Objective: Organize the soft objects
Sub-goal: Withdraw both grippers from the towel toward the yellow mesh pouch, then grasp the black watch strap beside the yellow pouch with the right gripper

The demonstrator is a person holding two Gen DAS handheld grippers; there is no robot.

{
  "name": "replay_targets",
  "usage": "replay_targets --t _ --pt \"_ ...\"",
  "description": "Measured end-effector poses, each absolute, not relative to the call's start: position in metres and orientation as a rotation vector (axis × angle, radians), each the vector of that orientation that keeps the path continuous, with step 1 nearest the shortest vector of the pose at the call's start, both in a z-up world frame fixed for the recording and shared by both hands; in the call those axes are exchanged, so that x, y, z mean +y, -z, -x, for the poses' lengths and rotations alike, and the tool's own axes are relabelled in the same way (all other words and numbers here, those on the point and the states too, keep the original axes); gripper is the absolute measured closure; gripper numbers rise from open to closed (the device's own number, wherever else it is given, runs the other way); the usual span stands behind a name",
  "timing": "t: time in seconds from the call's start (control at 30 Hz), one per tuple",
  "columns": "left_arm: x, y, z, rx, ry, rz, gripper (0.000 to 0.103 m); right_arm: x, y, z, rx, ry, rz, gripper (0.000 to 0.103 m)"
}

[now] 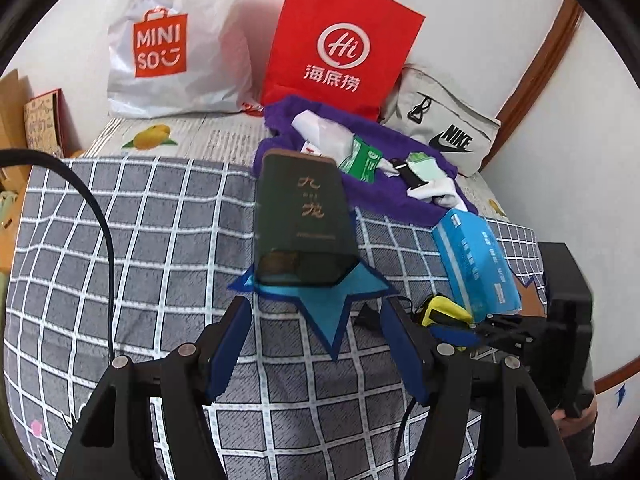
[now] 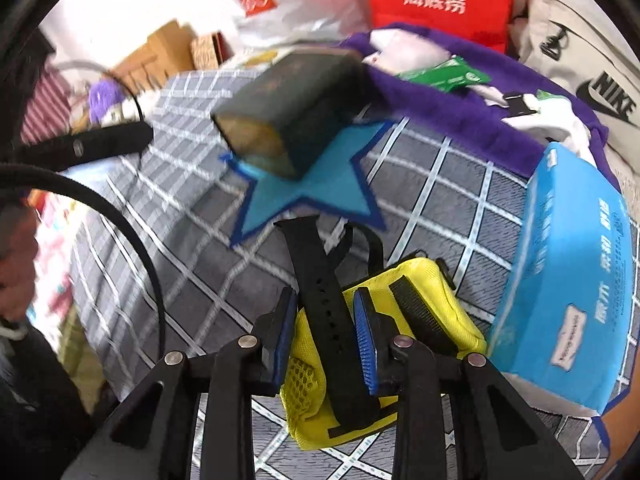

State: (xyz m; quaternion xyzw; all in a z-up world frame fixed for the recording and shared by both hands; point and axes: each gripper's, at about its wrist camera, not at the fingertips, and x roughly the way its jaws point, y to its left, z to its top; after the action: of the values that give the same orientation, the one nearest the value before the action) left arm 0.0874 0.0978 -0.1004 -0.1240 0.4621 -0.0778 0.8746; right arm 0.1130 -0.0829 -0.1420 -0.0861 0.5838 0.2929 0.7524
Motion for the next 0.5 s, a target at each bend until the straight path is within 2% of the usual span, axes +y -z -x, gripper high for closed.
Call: replay_targets --t 0.27,0.37,0.5 --pt "0.104 0.104 -0.083 0.965 0.160 0.285 0.038 -0.055 0.151 -0.119 1.267 -0.645 0.323 0.069" --pt "0.104 0.103 -0.083 0.959 0.166 0.286 0.038 -0.050 0.151 -0.118 1.232 -0.650 0.384 0.082" --pt "0.106 0.106 -0.081 0.961 0.164 0.271 0.038 -0.065 0.131 -0.120 1.218 -0.682 0.264 0.084"
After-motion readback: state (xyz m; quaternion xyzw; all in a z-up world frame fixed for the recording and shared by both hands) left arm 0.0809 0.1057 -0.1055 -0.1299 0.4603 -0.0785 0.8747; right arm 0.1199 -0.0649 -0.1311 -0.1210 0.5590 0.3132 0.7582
